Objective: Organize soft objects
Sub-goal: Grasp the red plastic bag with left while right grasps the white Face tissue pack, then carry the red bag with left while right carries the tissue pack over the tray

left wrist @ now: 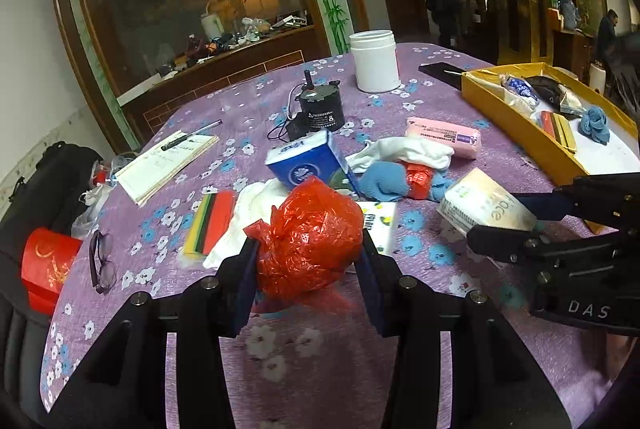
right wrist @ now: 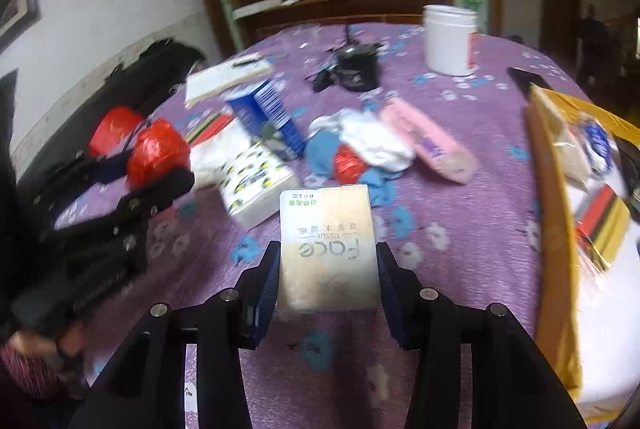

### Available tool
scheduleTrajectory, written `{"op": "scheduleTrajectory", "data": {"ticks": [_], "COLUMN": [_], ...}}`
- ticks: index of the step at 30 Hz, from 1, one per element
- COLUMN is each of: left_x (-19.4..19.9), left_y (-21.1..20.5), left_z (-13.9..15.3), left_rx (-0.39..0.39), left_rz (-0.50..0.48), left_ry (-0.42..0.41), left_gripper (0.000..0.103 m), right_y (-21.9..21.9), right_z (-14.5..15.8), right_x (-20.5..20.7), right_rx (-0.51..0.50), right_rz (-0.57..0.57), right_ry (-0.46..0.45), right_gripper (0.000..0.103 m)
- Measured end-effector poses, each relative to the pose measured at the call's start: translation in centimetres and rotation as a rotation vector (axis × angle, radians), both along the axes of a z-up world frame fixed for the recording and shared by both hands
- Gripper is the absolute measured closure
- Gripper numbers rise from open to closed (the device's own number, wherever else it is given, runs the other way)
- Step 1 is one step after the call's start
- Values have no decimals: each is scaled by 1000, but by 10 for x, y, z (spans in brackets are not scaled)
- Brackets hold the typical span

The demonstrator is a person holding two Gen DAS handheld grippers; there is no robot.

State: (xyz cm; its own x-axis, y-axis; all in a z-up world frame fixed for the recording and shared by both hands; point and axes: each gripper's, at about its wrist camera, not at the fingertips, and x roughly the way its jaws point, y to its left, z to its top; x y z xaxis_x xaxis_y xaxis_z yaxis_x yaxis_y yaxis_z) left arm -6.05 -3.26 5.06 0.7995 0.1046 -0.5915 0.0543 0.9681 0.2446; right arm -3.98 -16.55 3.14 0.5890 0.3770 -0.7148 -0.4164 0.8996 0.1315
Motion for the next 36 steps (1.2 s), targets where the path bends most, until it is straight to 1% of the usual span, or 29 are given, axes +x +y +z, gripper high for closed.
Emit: {"op": "scheduleTrajectory", "data": {"ticks": [4, 9, 19, 25, 36], "left_x": [3, 2, 0, -1, -2], "left_y": [-2, -3, -2, -4, -4], "left_z": [-3, -4, -5, -5, -3], "left_rx": [8, 18, 37, 47, 62], "left_rz": [16, 34, 46, 44, 46], "left_ry": [9, 6, -8, -11, -23], "left_gripper": [60, 60, 60, 60, 60], "right_y": [-9, -11, -10, -11, -9], "right_z": [1, 2, 3, 4, 8], "right_x": [3, 5, 2, 0, -6], "right_rx": [26, 21, 0, 4, -10], "right_rz": [-41, -66, -80, -82, -80], "right_ry": [5, 5, -15, -28, -68], "right_gripper": [56, 56, 56, 56, 56]}}
